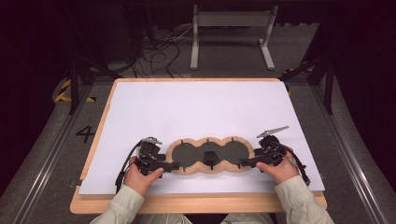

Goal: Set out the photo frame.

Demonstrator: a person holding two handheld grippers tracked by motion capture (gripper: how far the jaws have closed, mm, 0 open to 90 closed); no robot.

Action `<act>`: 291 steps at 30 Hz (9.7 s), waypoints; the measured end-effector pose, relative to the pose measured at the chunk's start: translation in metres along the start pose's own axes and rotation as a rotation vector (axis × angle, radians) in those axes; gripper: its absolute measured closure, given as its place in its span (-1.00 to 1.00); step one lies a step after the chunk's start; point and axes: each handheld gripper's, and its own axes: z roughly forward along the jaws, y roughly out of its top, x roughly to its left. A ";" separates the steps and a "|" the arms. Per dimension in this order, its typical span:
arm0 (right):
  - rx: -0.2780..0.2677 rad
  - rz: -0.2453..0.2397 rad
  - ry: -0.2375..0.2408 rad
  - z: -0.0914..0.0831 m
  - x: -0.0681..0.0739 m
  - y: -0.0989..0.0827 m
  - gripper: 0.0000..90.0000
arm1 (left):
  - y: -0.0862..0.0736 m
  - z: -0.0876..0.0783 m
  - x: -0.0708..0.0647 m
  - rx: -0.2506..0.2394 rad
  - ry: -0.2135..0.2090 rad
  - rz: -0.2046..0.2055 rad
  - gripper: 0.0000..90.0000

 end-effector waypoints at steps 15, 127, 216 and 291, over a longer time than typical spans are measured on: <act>0.033 0.071 0.018 0.004 0.002 0.000 -0.73 | 0.001 0.000 -0.002 0.009 -0.022 -0.052 -0.54; -0.311 -0.167 -0.207 -0.039 0.043 -0.015 0.43 | -0.003 -0.033 -0.011 -0.231 0.249 0.306 0.05; -0.190 -0.153 -0.166 -0.005 0.019 -0.012 1.00 | 0.006 -0.045 0.014 -0.272 0.193 0.257 1.00; -0.330 -0.055 -0.173 0.011 0.000 0.064 1.00 | -0.008 -0.030 -0.013 -0.096 -0.007 0.456 1.00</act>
